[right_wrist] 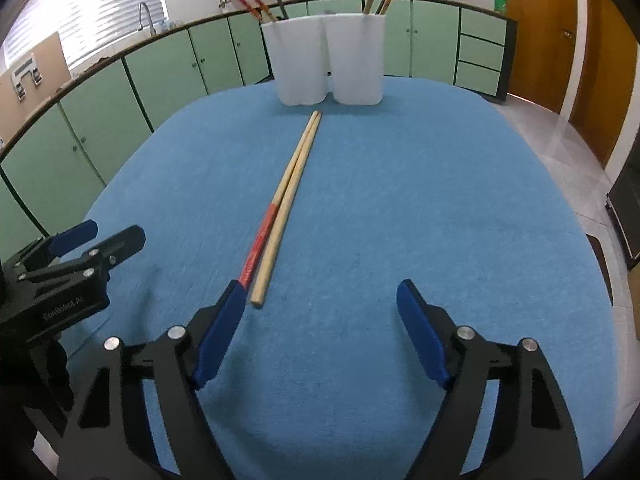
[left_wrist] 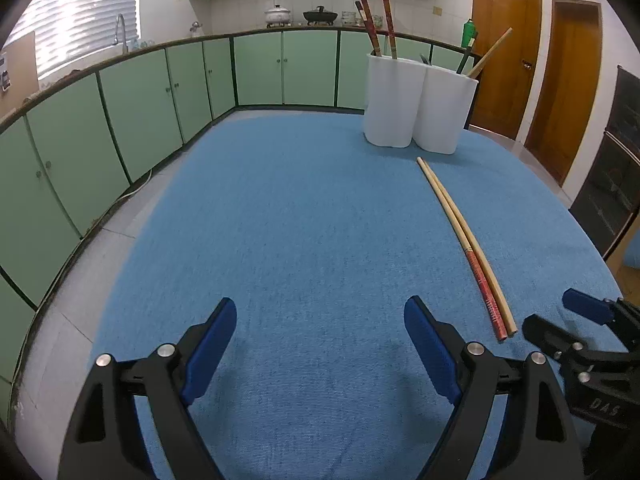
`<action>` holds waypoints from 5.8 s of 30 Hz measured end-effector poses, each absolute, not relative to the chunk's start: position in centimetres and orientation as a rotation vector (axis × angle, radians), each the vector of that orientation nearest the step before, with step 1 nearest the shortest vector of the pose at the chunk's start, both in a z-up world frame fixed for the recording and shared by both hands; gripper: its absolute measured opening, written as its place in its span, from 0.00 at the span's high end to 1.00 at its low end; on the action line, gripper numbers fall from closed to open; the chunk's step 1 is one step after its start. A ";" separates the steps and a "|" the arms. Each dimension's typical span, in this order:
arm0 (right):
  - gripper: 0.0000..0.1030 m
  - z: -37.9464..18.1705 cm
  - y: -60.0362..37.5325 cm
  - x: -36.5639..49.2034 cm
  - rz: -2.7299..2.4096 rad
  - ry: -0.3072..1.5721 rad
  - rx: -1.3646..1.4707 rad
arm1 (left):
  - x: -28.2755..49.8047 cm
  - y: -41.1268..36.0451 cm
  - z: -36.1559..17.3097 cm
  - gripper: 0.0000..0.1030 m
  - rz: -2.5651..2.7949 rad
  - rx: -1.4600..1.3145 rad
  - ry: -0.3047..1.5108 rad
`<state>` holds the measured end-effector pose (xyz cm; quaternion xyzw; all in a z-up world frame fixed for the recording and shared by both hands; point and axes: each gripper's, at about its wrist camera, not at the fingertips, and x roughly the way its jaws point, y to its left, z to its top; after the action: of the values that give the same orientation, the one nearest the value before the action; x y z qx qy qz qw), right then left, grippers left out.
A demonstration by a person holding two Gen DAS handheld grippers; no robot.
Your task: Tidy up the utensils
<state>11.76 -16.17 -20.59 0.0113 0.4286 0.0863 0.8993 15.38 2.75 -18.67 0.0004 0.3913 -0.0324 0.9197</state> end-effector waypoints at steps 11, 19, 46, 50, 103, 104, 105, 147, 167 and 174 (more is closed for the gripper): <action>0.33 -20.9 -16.0 12.9 0.093 0.904 -0.034 | 15.6 3.0 -19.0 0.18 -0.072 -0.018 0.817; 0.54 -21.0 -16.1 12.7 0.145 0.906 -0.004 | 15.7 2.6 -19.2 0.18 -0.075 -0.004 0.821; 0.94 -21.1 -24.6 12.7 0.065 0.884 0.145 | 14.7 -6.3 -19.7 0.19 -0.214 0.041 0.858; 0.94 -21.1 -24.8 12.7 0.080 0.886 0.150 | 15.3 -7.0 -20.1 0.22 -0.210 0.031 0.887; 0.94 -10.4 -26.1 11.3 0.099 0.658 0.083 | 13.7 -5.2 -9.0 0.95 -0.217 0.014 0.657; 0.94 -9.8 -26.1 11.4 0.102 0.645 0.082 | 13.8 -5.2 -8.4 0.95 -0.218 0.013 0.644; 0.94 -8.9 -26.2 11.5 0.108 0.628 0.079 | 13.9 -5.0 -7.6 0.95 -0.222 0.011 0.625; 0.94 11.0 -24.1 26.4 0.272 0.300 0.068 | 26.0 -5.2 8.4 0.95 -0.315 -0.007 0.268; 0.81 2.6 -22.4 35.7 0.235 0.424 0.051 | 36.9 -4.7 1.4 0.88 -0.287 -0.053 0.391; 0.51 3.6 -24.7 32.0 0.164 0.355 0.052 | 33.7 -3.7 2.7 0.52 -0.273 -0.042 0.354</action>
<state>32.03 -24.67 3.60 0.0256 0.1763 0.0813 0.9806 33.66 -3.73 2.71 -0.0209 0.1754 -0.1353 0.9749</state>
